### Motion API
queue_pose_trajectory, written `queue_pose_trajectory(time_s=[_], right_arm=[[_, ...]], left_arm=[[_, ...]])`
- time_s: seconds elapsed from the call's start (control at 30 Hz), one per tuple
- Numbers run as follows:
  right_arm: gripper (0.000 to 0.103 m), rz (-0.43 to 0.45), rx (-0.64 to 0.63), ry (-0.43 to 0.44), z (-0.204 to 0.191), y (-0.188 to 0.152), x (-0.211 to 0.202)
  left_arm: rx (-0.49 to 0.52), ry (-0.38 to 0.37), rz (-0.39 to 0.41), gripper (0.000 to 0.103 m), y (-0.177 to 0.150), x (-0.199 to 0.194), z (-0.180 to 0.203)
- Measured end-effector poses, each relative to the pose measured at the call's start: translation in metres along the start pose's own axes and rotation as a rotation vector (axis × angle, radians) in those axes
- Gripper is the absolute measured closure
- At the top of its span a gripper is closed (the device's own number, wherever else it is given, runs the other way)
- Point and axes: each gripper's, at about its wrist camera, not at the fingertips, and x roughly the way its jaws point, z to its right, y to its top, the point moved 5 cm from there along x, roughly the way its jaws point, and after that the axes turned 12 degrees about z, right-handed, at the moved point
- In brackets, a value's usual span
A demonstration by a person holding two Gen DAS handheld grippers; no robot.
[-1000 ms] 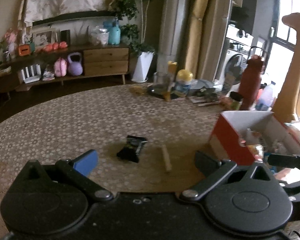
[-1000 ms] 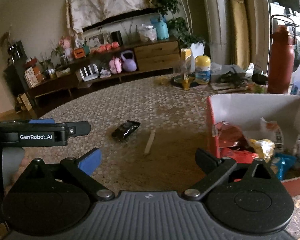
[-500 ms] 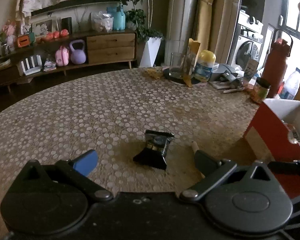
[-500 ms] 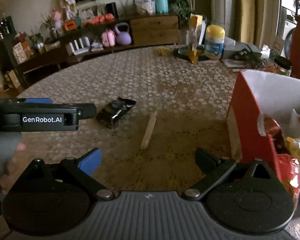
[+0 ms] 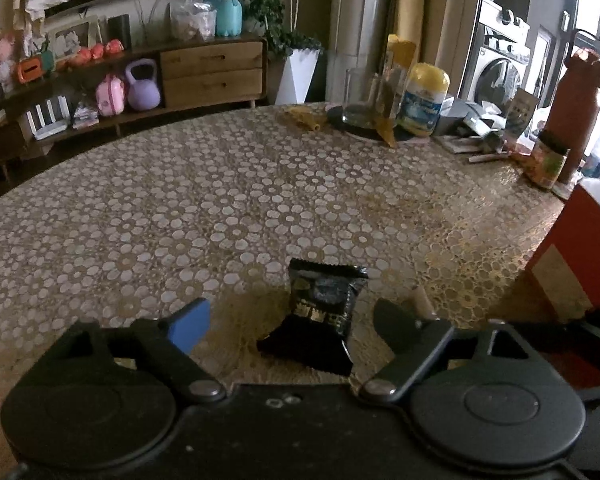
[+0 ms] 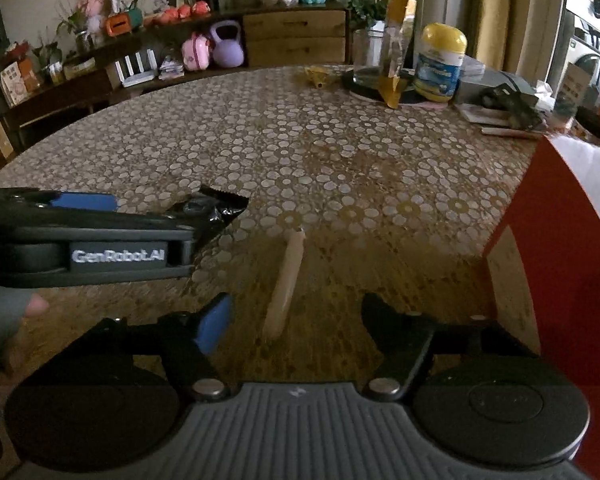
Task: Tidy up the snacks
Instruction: 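Grasp the black packet with the left tool while the right tool grasps the wooden stick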
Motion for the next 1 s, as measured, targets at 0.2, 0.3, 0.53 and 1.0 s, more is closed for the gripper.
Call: queue_pose_trajectory(time_s=[0.2,0.3,0.53,1.0], right_arm=[[0.051,-0.004,-0.014,-0.007,-0.004,0.002,0.013],[0.06,-0.005,-0.023,-0.01,-0.007,0.002,0.017],[0.074,-0.002,-0.051,-0.018,-0.013,0.001,0.018],[0.092,-0.014,0.036,0.013,-0.004,-0.001,0.001]], left_arm=[[0.003,-0.022,-0.022,0.038,-0.005,0.012,0.003],[0.012,-0.037,-0.025,0.047,-0.007,0.015,0.007],[0.008,-0.057,-0.033,0.065,-0.009,0.018,0.012],[-0.029,-0.047,-0.056,0.069,-0.013,0.001,0.01]])
